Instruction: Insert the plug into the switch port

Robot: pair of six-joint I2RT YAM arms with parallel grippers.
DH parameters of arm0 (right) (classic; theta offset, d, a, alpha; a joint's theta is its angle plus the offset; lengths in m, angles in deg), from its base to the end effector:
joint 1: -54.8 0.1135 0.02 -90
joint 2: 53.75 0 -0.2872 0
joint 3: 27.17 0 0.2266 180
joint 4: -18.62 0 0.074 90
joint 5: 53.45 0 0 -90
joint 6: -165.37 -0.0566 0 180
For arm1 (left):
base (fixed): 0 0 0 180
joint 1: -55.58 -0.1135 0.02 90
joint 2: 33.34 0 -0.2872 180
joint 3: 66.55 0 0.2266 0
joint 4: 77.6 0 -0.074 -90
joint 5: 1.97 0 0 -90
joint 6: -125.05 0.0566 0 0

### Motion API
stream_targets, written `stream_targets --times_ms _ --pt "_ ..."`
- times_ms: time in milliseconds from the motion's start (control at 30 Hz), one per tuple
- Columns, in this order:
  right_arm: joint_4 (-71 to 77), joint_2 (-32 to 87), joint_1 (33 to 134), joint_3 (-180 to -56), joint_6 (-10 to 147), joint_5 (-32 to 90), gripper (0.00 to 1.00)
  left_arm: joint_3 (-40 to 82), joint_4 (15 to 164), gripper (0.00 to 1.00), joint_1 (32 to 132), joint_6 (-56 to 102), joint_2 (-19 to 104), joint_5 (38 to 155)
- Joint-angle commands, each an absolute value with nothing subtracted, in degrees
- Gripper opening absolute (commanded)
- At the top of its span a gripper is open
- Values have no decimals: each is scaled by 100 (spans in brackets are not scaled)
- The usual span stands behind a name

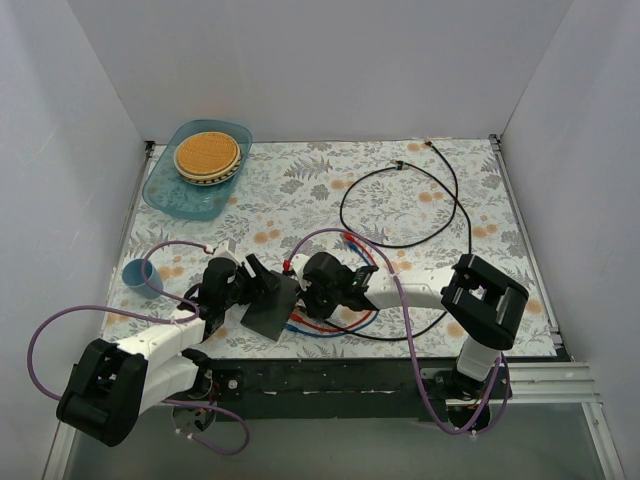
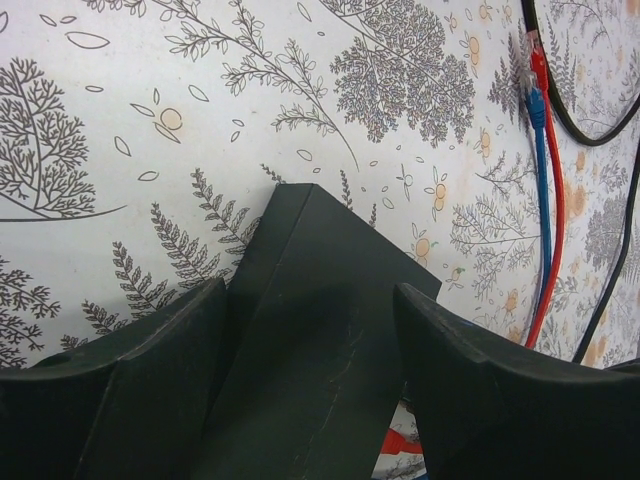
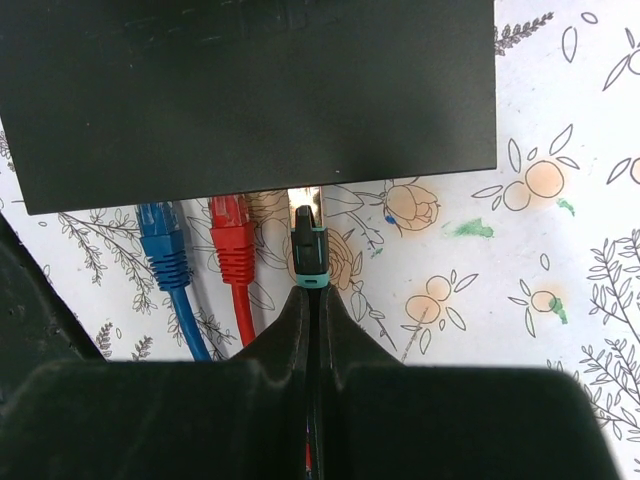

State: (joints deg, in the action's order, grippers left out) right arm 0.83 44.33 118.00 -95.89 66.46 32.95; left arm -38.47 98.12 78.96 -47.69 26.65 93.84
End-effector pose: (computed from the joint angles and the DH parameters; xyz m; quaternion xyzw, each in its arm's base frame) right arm 0.1531 0.3110 0.1911 -0.4347 0.8227 0.2385 0.2780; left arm 0.1573 -0.0743 0.1655 -0.4211 0.7851 -0.3884 0.2355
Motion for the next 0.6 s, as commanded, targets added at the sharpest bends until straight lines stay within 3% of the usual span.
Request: stream_targets --times_ms 0,567 --pt "1188 4530 11852 -9975 6447 3241 1 -3995 9742 65 7993 -5011 2608 10069" --pt "1539 4715 11860 -10326 6412 3241 1 -4162 9856 56 7993 -5161 2590 10262"
